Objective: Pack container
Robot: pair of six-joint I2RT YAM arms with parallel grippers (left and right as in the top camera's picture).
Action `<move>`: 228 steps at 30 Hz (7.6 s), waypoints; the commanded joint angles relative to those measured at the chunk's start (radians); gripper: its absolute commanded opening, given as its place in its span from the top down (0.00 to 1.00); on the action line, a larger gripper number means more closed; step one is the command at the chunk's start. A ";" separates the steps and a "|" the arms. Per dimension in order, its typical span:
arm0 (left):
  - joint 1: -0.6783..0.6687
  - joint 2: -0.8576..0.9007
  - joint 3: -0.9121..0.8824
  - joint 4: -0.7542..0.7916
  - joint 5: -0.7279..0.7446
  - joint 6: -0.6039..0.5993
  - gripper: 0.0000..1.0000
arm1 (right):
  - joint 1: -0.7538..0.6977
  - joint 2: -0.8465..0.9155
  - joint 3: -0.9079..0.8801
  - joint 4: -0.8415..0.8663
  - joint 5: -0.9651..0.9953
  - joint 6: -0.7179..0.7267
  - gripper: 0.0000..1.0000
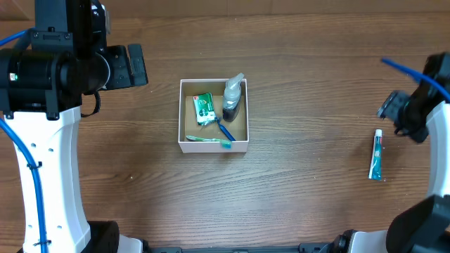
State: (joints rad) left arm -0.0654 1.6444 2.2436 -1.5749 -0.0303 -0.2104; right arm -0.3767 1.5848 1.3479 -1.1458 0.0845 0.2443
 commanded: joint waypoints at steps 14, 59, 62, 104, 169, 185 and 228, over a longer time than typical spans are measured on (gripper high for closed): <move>0.000 0.003 -0.003 -0.015 0.005 0.005 0.00 | -0.063 0.172 -0.376 0.394 -0.065 -0.018 0.07; 0.000 0.003 -0.003 -0.018 0.004 0.005 0.00 | 0.842 -0.180 0.079 0.089 -0.171 -0.434 0.96; 0.000 0.003 -0.003 -0.018 0.005 0.005 0.00 | 0.958 -0.126 0.079 0.132 -0.146 -0.504 0.96; 0.000 0.003 -0.003 -0.029 0.005 0.004 0.00 | 1.128 -0.060 0.046 0.105 -0.181 -0.557 0.23; 0.000 0.003 -0.003 -0.037 0.004 0.005 0.00 | 1.119 0.012 0.033 0.346 0.169 -0.320 0.28; 0.000 0.072 -0.005 -0.002 0.002 0.009 0.00 | 0.458 -0.069 0.047 0.292 -0.109 -0.042 0.00; -0.251 -1.035 -1.163 0.440 0.022 0.009 0.00 | 0.670 -0.778 -0.615 0.227 0.089 0.248 0.00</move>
State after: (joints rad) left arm -0.3130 0.8185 1.2400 -1.2026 -0.0429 -0.1810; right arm 0.2863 0.8120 0.7753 -0.9440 0.1425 0.3969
